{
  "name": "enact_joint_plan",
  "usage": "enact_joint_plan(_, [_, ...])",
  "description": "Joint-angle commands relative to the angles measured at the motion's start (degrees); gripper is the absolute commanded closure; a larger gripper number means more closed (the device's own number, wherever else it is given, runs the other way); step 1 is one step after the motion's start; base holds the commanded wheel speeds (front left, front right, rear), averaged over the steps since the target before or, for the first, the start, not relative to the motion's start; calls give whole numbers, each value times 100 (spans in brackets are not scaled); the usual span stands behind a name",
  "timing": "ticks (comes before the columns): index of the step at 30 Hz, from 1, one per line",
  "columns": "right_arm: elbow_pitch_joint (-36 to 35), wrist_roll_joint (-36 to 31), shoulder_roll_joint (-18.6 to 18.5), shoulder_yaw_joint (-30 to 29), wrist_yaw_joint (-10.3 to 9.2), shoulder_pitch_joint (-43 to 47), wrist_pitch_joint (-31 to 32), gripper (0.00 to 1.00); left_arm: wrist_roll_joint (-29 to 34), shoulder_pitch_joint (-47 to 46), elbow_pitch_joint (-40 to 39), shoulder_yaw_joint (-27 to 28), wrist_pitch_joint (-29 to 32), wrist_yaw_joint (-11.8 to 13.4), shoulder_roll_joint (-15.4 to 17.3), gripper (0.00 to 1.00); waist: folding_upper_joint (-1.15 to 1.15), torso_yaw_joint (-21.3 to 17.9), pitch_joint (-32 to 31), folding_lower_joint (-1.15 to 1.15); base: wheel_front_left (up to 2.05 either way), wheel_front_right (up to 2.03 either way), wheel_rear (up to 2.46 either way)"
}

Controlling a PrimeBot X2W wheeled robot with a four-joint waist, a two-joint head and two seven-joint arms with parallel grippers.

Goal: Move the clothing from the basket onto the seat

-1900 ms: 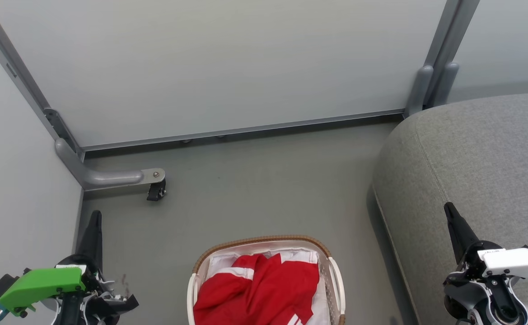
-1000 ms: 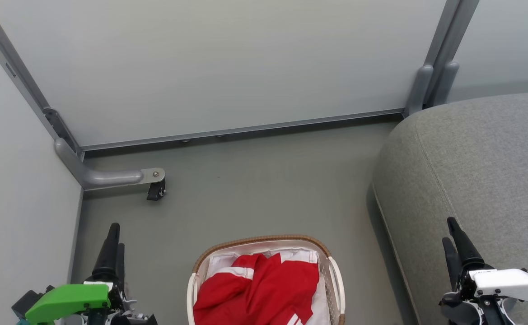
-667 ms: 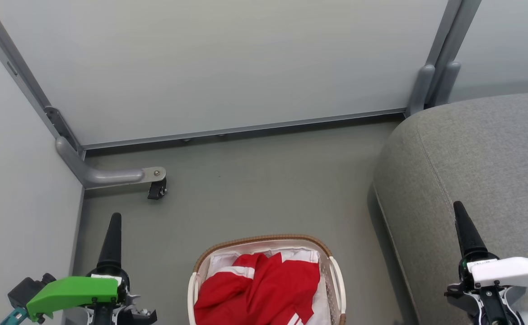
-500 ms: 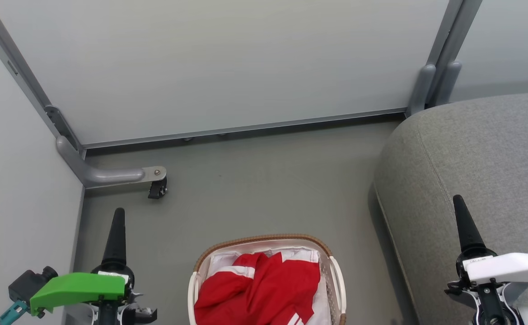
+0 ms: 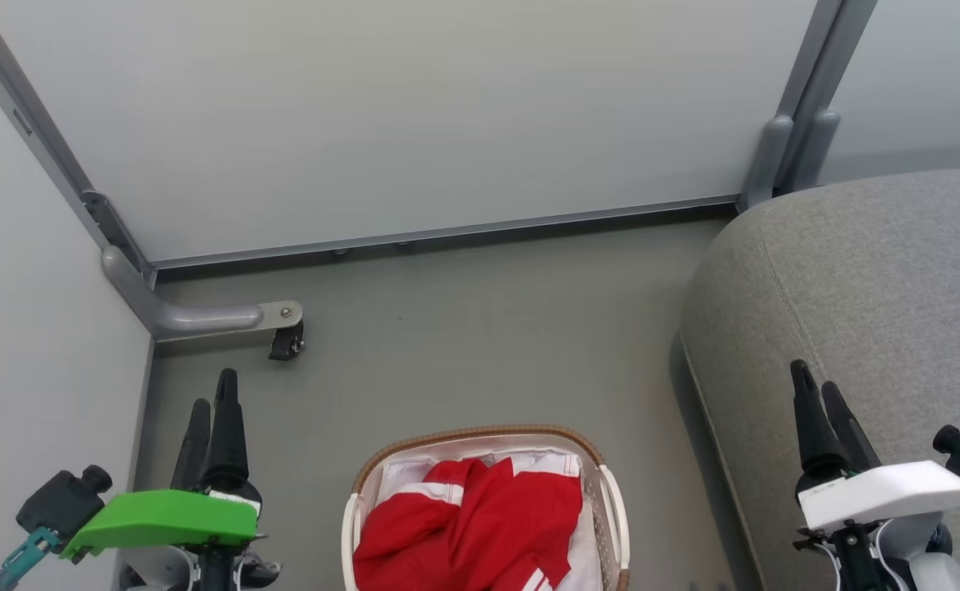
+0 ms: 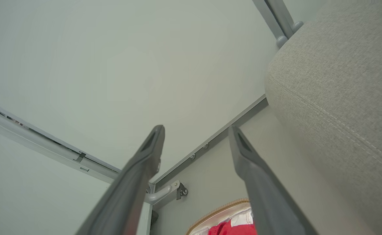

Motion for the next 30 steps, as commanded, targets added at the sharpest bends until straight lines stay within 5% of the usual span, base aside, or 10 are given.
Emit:
enact_joint_plan(1, [-83, -258, -51, 20, 2, 0, -70, 0, 277, 6, -63, 3, -63, -14, 40, 0, 0, 0, 1, 0, 0, 0, 0])
enact_joint_plan(30, [131, -2367, -76, 193, 2, 60, -552, 0, 2377, 153, 409, -294, -540, 32, 57, 0, 0, 35, 16, 0, 0, 0, 0])
